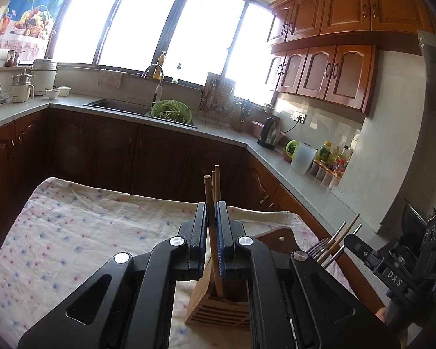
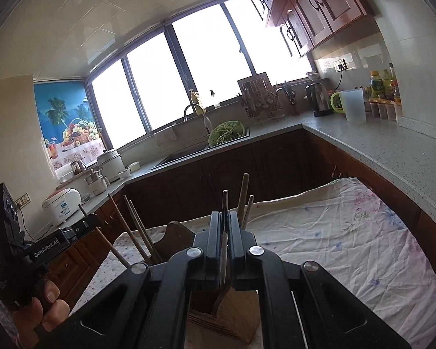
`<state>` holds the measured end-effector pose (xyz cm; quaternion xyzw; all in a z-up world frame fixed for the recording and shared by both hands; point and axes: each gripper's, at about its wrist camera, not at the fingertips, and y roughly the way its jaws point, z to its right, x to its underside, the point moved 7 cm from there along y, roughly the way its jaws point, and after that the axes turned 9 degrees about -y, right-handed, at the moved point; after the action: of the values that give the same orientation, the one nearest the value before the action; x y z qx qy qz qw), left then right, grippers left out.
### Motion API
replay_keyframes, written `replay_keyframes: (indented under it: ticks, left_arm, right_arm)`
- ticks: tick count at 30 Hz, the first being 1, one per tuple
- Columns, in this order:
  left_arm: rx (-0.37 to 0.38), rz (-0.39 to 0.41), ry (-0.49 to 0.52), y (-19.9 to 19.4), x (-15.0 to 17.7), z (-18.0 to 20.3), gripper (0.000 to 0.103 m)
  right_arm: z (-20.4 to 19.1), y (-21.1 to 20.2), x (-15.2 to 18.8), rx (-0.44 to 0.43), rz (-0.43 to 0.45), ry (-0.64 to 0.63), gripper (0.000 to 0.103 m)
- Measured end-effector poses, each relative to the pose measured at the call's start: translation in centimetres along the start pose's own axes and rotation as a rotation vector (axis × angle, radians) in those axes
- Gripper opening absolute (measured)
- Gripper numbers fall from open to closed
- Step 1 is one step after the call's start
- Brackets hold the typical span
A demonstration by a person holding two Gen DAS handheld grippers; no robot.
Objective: Organize utensils
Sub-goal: 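Open both grippers to release the chopsticks and withdraw from the holder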
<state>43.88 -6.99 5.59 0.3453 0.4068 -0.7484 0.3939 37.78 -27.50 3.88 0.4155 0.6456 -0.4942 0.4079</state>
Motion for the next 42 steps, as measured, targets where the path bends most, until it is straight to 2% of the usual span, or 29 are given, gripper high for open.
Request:
replay_keyframes:
  ticks: [17,19,22,23,24,25,26,27,30,32,33,35,42]
  left_arm:
    - [0.014,-0.025,0.011,0.2,-0.3,-0.1,0.006]
    - [0.013,-0.031,0.003,0.4,-0.4,-0.3,0.007]
    - [0.005,-0.037,-0.007,0.4,-0.3,-0.5,0.027]
    - [0.000,-0.036,-0.011,0.4,-0.3,-0.6,0.040]
    - [-0.002,-0.033,-0.016,0.3,-0.3,-0.6,0.047]
    - [-0.004,-0.032,-0.021,0.2,-0.2,-0.7,0.050]
    - [-0.008,-0.033,-0.025,0.1,-0.1,-0.9,0.056]
    - [-0.015,-0.035,-0.030,0.0,0.0,-1.1,0.064]
    - [-0.039,-0.029,-0.039,-0.4,0.2,-1.7,0.077]
    - [-0.051,-0.029,-0.039,-0.8,0.4,-2.0,0.085]
    - [-0.057,-0.027,-0.038,-1.0,0.5,-2.1,0.089]
    - [-0.077,-0.025,-0.039,-1.5,0.7,-2.4,0.096]
    - [-0.085,-0.037,-0.057,-3.2,1.5,-3.2,0.098]
  right_arm:
    - [0.0,0.4,0.0,-0.001,-0.033,0.008,0.005]
    - [0.2,0.5,0.0,-0.012,-0.041,0.014,0.009]
    - [0.4,0.5,0.0,-0.026,-0.049,0.029,0.011]
    - [0.5,0.4,0.1,-0.022,-0.049,0.028,0.016]
    - [0.6,0.3,0.1,-0.019,-0.047,0.031,0.022]
    - [0.8,0.2,0.1,-0.029,-0.041,0.040,0.043]
    - [0.9,0.0,0.1,-0.039,-0.031,0.049,0.058]
    - [0.9,-0.3,0.0,-0.040,-0.019,0.056,0.060]
    - [1.3,-0.8,0.1,-0.038,-0.011,0.071,0.061]
    - [1.6,-1.0,0.2,-0.048,-0.009,0.091,0.076]
    - [1.7,-1.1,0.2,-0.053,-0.005,0.099,0.079]
    - [1.9,-1.4,0.2,-0.056,0.000,0.107,0.085]
    - [1.2,-2.6,0.2,-0.073,0.000,0.102,0.088]
